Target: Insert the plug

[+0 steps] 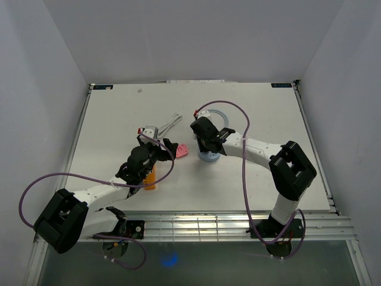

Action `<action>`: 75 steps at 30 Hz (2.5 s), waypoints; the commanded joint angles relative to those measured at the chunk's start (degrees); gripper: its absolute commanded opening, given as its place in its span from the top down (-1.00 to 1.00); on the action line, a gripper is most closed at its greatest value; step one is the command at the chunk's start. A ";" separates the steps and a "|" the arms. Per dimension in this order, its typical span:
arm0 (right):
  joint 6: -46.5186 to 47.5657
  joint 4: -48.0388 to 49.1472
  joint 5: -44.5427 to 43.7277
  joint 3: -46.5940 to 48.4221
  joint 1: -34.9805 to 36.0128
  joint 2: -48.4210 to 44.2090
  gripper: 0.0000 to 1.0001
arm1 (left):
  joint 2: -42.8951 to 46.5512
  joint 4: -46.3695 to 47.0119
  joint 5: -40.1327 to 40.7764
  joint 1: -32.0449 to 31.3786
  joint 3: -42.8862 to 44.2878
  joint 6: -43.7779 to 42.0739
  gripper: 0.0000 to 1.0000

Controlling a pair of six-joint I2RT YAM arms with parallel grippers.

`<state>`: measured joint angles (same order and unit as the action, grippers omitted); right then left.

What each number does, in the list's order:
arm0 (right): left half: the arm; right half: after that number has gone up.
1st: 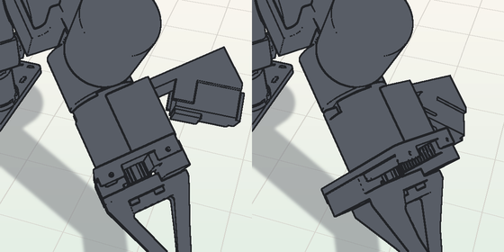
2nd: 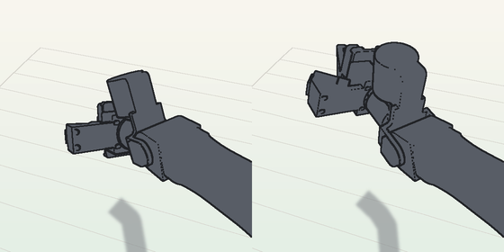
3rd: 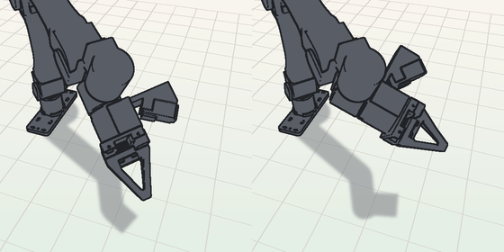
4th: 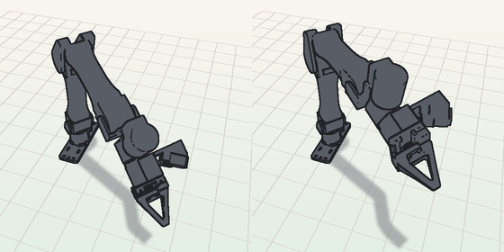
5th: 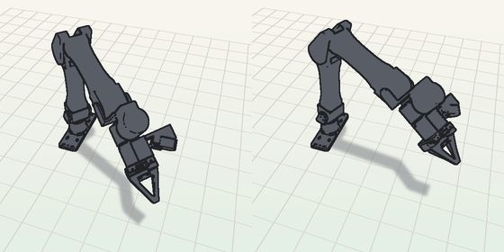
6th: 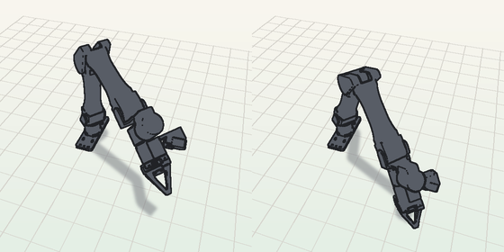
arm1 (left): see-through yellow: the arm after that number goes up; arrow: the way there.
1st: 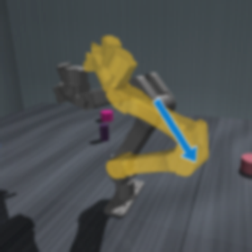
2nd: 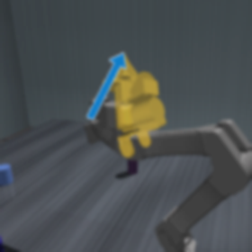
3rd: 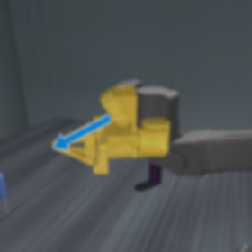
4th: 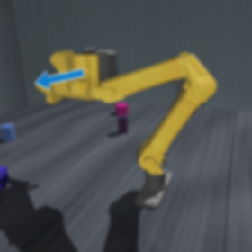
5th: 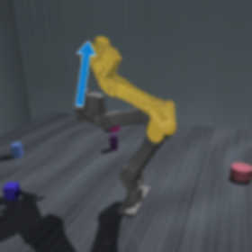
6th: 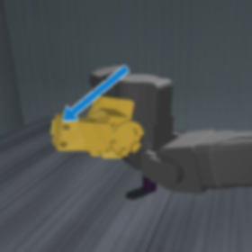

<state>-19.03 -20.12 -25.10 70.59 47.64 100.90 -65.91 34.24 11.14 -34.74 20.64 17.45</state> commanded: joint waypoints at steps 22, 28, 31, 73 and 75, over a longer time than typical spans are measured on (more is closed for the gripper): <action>-1.01 0.52 6.48 -12.14 -1.49 1.67 0.84 | 0.52 -0.23 -0.77 -0.24 1.86 -0.14 -0.90; -0.93 4.30 2.08 -17.67 -0.79 -1.94 0.84 | 0.34 -0.23 -0.77 -0.24 1.94 -0.05 -0.90; 0.65 0.80 2.95 -14.96 -0.88 0.95 0.84 | -0.18 -0.23 -0.94 -0.24 2.12 -0.05 -0.90; 7.16 -6.42 8.67 -2.65 -20.83 4.83 0.42 | 1.05 -2.07 2.93 -0.24 1.68 0.56 -0.93; 7.25 -6.51 8.93 -2.12 -20.83 4.83 0.22 | 1.05 -2.07 2.93 -0.24 1.68 0.48 -0.94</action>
<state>-13.80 -14.96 -16.16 70.02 26.74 101.93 -66.15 32.95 13.15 -34.74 20.84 17.67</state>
